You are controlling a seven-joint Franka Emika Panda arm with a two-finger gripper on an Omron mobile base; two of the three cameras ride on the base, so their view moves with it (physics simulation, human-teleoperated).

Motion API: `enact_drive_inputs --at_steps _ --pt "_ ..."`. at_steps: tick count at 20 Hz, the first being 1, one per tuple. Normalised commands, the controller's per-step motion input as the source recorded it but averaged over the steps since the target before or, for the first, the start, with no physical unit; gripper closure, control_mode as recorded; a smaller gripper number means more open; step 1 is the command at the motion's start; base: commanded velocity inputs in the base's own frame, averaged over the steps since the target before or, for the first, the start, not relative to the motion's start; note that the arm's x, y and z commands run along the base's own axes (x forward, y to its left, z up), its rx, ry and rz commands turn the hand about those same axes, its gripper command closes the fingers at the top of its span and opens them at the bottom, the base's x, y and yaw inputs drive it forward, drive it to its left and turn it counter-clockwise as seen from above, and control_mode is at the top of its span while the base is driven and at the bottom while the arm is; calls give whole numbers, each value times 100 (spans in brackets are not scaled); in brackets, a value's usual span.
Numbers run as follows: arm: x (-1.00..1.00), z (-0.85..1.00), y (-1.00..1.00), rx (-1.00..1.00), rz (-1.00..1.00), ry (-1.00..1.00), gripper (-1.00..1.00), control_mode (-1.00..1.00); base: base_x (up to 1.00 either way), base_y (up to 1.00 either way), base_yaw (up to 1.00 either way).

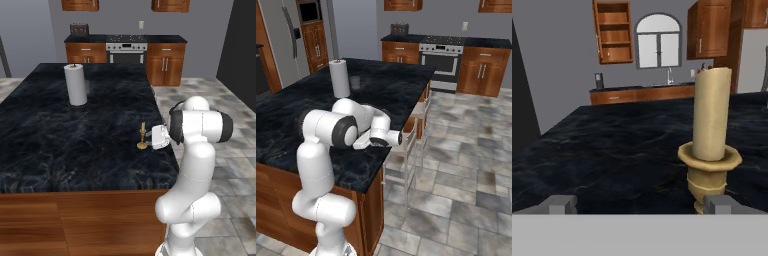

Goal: Pick the candle and candle from the dining table and place them in the open cabinet. Close the cabinet after placing the objects.

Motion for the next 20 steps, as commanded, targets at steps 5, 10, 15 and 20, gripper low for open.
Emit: enact_drive_inputs --at_steps 5,10,15,20 --pt "13 -5 4 0 0 0 -100 -100 0 0 0" --pt "12 -8 1 0 0 0 -100 -100 0 0 0" --pt "9 -9 0 0 0 0 -100 -100 0 0 0" --pt "13 -9 0 0 0 0 -100 -100 0 0 0"
